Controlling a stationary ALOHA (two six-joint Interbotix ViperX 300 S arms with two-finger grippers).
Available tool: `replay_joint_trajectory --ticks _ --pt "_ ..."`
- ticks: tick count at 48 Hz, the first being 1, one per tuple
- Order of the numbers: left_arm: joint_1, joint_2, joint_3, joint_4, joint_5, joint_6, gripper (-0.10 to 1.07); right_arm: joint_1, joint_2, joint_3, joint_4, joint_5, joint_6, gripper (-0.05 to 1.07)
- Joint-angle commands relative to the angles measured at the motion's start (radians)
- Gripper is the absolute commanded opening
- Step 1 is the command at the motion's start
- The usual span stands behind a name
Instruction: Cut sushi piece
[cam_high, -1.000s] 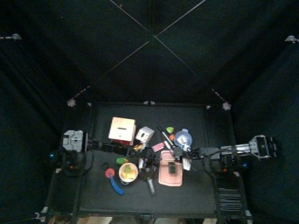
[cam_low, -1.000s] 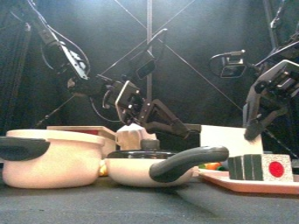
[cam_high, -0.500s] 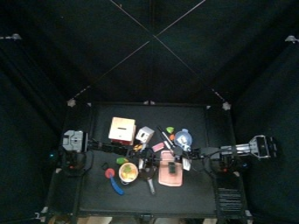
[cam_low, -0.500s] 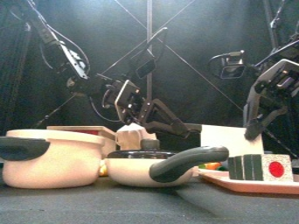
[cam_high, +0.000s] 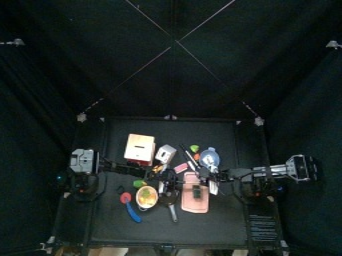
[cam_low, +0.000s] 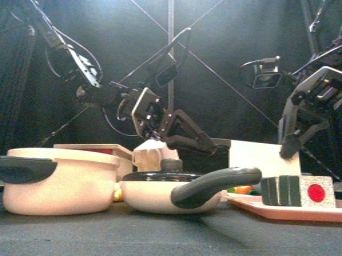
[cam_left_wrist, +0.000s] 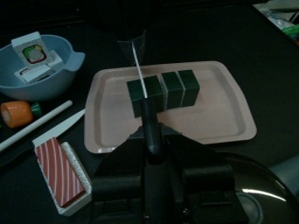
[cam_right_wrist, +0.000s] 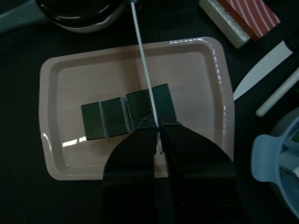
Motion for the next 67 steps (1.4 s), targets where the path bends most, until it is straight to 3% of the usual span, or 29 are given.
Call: replay_joint_trajectory --ticks 1,67 --pt "-0.025 -0.021 0.008 0.005 0.0 0.002 0.42 -0.006 -0.002 0.02 -0.003 0.023 -0.002 0.32" --pt "-0.031 0.017 0.003 -0.02 0.04 0.0 0.42 -0.006 0.094 0.032 0.006 -0.021 0.0 0.32"
